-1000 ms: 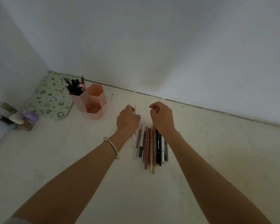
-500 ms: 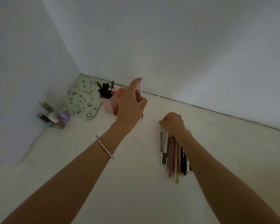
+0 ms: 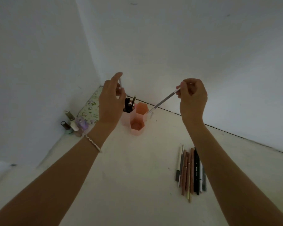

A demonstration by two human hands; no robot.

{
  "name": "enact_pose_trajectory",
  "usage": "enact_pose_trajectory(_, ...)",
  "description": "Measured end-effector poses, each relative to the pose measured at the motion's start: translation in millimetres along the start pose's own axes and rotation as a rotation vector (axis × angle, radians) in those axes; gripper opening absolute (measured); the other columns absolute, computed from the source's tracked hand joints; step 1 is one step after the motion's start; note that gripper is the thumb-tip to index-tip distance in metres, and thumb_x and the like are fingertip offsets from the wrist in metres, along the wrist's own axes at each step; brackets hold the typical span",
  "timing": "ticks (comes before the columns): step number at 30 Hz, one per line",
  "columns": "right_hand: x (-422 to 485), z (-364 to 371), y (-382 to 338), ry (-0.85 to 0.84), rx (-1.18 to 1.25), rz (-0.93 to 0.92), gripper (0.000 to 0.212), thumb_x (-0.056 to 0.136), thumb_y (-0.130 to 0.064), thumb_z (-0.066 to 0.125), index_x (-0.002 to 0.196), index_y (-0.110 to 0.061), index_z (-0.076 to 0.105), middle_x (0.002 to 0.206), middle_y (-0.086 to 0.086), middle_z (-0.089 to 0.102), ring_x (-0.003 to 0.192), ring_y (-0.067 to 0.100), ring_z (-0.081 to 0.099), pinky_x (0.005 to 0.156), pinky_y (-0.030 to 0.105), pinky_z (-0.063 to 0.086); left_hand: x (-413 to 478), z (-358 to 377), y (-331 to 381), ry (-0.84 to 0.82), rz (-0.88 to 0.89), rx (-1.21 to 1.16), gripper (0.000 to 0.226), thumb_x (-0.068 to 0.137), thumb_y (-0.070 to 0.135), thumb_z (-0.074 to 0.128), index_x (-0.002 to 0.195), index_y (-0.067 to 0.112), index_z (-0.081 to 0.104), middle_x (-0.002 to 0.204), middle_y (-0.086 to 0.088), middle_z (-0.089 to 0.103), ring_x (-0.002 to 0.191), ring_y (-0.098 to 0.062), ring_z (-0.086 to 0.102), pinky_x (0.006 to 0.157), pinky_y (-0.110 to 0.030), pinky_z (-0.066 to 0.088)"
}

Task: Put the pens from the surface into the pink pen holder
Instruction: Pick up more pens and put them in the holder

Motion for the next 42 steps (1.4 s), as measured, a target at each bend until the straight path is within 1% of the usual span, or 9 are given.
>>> enact_pose_trajectory(4,-11,21,-15,-0.016,0.054,-0.073,0.004,0.093,-0.010,0.056,0.094,-0.014,0.059,0.080,0.000,0.070,0.073,0.015,0.068,0.069,0.030,0.057,-14,12,-14,-0.079,0.109,0.306,0.022,0.087,0.014,0.065,0.108,0.014,0.073,0.110,-0.010,0.063,0.101,-0.028,0.061,0.088,-0.041,0.048)
enact_pose_trajectory(7,-22,38,-25,-0.021,0.066,-0.149,0.005,0.094,-0.012,0.056,0.095,-0.016,0.059,0.083,-0.002,0.070,0.075,0.014,0.068,0.073,0.033,0.057,-15,-3,-22,0.005,0.111,0.413,0.033,0.089,0.017,0.059,0.121,0.017,0.067,0.125,-0.010,0.059,0.117,-0.030,0.053,0.094,-0.041,0.039)
enact_pose_trajectory(11,-40,70,-36,-0.114,-0.115,-0.342,0.005,0.095,-0.013,0.056,0.098,-0.014,0.060,0.085,-0.005,0.067,0.078,0.009,0.065,0.074,0.024,0.054,-7,-19,-24,0.026,0.038,0.247,0.039,0.087,0.007,0.051,0.124,0.011,0.061,0.121,-0.009,0.058,0.111,-0.026,0.054,0.092,-0.041,0.044)
enact_pose_trajectory(17,-76,127,-9,-0.508,-0.628,-0.590,0.020,0.094,-0.015,0.059,0.105,-0.006,0.072,0.116,0.009,0.066,0.105,0.027,0.058,0.093,0.036,0.044,-12,-13,-9,-0.018,0.011,0.077,0.038,0.083,0.000,0.051,0.118,0.011,0.061,0.114,-0.006,0.057,0.092,-0.016,0.059,0.072,-0.025,0.047)
enact_pose_trajectory(22,-53,58,2,-0.204,-0.493,-0.421,0.029,0.086,-0.003,0.055,0.111,-0.009,0.067,0.108,0.005,0.067,0.097,0.022,0.059,0.089,0.035,0.047,-42,31,28,-0.125,0.025,0.025,0.020,0.085,0.010,0.056,0.103,0.018,0.059,0.099,0.005,0.058,0.078,-0.007,0.054,0.064,-0.017,0.045)
enact_pose_trajectory(25,-34,13,25,-0.148,-0.442,-0.196,0.032,0.085,0.001,0.050,0.109,-0.015,0.065,0.102,-0.004,0.066,0.092,0.014,0.060,0.083,0.029,0.050,-92,100,47,-0.484,-0.021,0.079,0.017,0.087,0.014,0.058,0.101,0.022,0.057,0.091,0.007,0.059,0.077,-0.008,0.059,0.067,-0.022,0.053)
enact_pose_trajectory(29,-27,-41,54,-0.121,-0.423,-0.013,0.030,0.086,0.000,0.049,0.099,-0.019,0.067,0.094,-0.009,0.067,0.081,0.004,0.059,0.076,0.019,0.045,-181,177,34,-1.005,-0.313,0.324,0.023,0.086,0.024,0.055,0.108,0.020,0.057,0.110,0.000,0.061,0.102,-0.021,0.060,0.085,-0.030,0.048)
enact_pose_trajectory(36,-35,-99,89,-0.165,-0.512,0.070,0.025,0.089,-0.004,0.049,0.089,-0.017,0.070,0.082,-0.010,0.067,0.055,0.001,0.049,0.059,0.018,0.041,-216,212,41,-0.970,-0.390,0.409,0.021,0.094,0.026,0.052,0.109,0.011,0.053,0.111,-0.009,0.063,0.100,-0.028,0.063,0.077,-0.033,0.048)
enact_pose_trajectory(42,-44,-115,115,-0.205,-0.545,0.162,0.028,0.088,-0.002,0.046,0.088,-0.016,0.070,0.076,-0.010,0.065,0.056,0.016,0.057,0.056,0.029,0.051,-224,223,48,-1.009,-0.294,0.569,0.033,0.096,0.034,0.053,0.120,0.011,0.054,0.121,-0.009,0.054,0.108,-0.025,0.059,0.086,-0.033,0.048)
Point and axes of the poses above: each hand's wrist, its own x-axis towards the middle knuckle, its own z-axis out of the palm, y = z × x, the point moved 9 cm from there along x, towards the middle knuckle
